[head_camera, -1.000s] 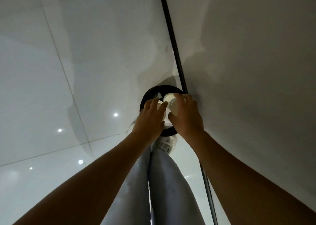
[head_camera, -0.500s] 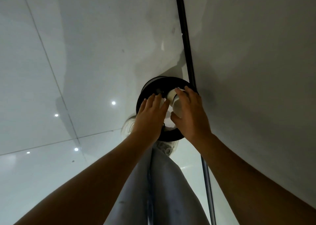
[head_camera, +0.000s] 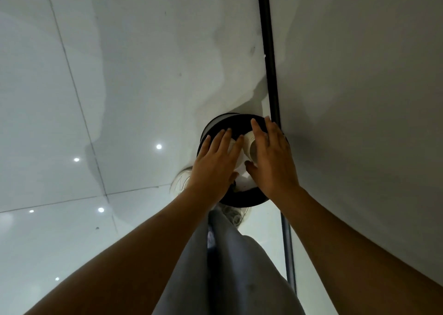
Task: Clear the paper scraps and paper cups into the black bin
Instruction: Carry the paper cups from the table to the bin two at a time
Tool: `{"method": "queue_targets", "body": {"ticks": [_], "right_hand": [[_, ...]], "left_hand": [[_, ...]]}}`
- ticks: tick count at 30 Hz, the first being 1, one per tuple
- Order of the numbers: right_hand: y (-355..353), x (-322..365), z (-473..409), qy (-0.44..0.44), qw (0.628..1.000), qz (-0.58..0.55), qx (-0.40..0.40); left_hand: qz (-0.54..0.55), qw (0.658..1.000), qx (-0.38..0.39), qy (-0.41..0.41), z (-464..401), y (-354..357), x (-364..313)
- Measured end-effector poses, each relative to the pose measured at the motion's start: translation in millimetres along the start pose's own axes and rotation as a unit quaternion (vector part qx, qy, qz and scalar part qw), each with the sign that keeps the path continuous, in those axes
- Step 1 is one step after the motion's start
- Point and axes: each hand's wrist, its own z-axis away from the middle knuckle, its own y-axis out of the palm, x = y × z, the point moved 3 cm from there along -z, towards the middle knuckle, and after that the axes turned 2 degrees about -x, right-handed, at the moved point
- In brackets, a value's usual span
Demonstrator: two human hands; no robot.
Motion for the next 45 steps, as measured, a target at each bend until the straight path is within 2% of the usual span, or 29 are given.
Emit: {"method": "queue_targets", "body": {"ticks": [4,11,17,23,27,31,37,45], "right_hand": [[-32,14,27,-0.006,1.0,-0.004,0.0],[-138,76,108,-0.042,0.999,0.011,0.018],[-229,163,178,-0.152,0.986,0.058,0.021],[-267,234,273,-0.289,0.947,0.131,0.048],[-261,285,344,-0.374,0.906,0.19,0.061],[-230,342,427,-0.47,0.846,0.239,0.08],[-148,420,568,-0.587,0.74,0.304,0.122],[-19,497,761,-0.67,0.635,0.343,0.172]], "left_hand": [[0.008,1.0,0.007,-0.028,28,-33,4],[0.069,0.991,-0.01,-0.115,128,-146,-6],[0.102,0.966,-0.08,-0.225,239,-238,-18],[0.136,0.917,-0.133,-0.351,376,-279,-43],[0.175,0.864,-0.178,-0.438,472,-276,-68],[0.215,0.792,-0.206,-0.533,572,-243,-93],[0.277,0.658,-0.242,-0.657,728,-167,-123],[0.331,0.506,-0.27,-0.749,934,-63,-158]]}}
